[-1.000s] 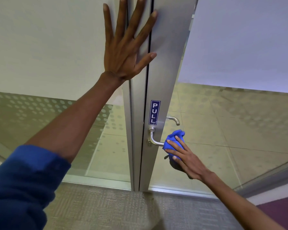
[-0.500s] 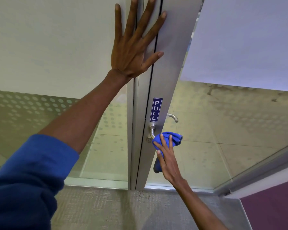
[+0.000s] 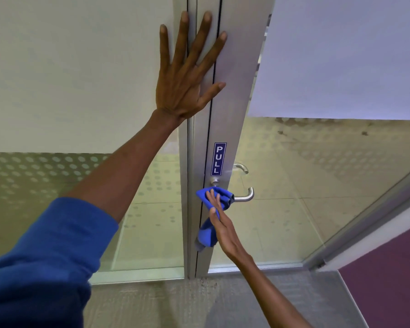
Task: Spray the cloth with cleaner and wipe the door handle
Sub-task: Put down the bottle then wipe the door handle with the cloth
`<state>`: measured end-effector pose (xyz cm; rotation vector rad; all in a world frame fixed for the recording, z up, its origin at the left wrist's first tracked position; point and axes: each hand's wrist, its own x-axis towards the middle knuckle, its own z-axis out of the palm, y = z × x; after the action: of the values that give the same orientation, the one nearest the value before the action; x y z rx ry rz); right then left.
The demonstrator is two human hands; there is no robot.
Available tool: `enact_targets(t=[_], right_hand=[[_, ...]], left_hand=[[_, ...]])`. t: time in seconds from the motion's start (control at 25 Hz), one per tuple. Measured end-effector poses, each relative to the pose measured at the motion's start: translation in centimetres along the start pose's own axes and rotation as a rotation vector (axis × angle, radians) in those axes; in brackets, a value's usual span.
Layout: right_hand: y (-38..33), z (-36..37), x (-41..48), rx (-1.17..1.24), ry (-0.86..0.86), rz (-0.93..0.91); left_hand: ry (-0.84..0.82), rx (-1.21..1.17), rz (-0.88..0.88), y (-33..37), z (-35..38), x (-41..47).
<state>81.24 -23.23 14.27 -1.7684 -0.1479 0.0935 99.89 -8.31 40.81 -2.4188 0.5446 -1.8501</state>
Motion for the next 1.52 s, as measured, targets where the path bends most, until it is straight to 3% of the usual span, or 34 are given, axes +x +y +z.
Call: enact_targets(t=[0.16, 0.24, 0.32, 0.52, 0.68, 0.76, 0.88, 0.96, 1.08, 1.16, 1.36, 1.52], right_hand=[[-0.7, -0.2, -2.0, 0.607, 0.14, 0.055], [-1.8, -0.4, -3.6, 1.025, 0.069, 0.156], [-3.4, -0.7, -5.4, 1.238, -0.104, 0.182], [-6.6, -2.1, -9.6, 1.309, -0.106, 0.163], [-8.4, -3.1, -11.3, 1.372, 0.014, 0.139], [-9.7, -3.2, -11.6, 1.343, 0.065, 0.14], [-10.9, -4.1, -12.2, 1.368, 0.065, 0.107], [-11.2, -4.7, -12.9, 1.393, 0.08, 0.093], [-11.0, -5.5, -14.0, 1.416, 0.043, 0.133], [-10.9, -6.4, -14.9, 1.418, 0.02, 0.155], [-10.6, -10.7, -17.8, 1.355, -0.049, 0.224], [-10.0, -15.1, -20.3, 1.123, -0.135, 0.211]], left_hand=[[-0.046, -0.041, 0.027, -0.2, -0.7, 0.0], [-0.078, -0.063, 0.038, -0.2, -1.3, 0.1], [-0.128, -0.083, 0.048, -0.3, -2.1, 0.2], [-0.208, -0.18, 0.024, 0.6, -4.5, -1.5], [-0.248, -0.542, -0.131, 3.9, -8.0, -6.3], [-0.375, -0.852, -0.376, 6.4, -10.1, -9.9], [-0.544, -1.396, -1.051, 10.4, -14.1, -14.6], [-0.722, -1.616, -1.423, 12.5, -16.0, -17.1], [-1.015, -1.869, -1.672, 15.3, -18.6, -19.1], [-1.081, -1.997, -1.715, 16.9, -20.3, -19.7], [-1.033, -2.166, -1.654, 18.9, -24.2, -19.3], [-0.984, -2.161, -1.589, 20.4, -27.3, -19.1]])
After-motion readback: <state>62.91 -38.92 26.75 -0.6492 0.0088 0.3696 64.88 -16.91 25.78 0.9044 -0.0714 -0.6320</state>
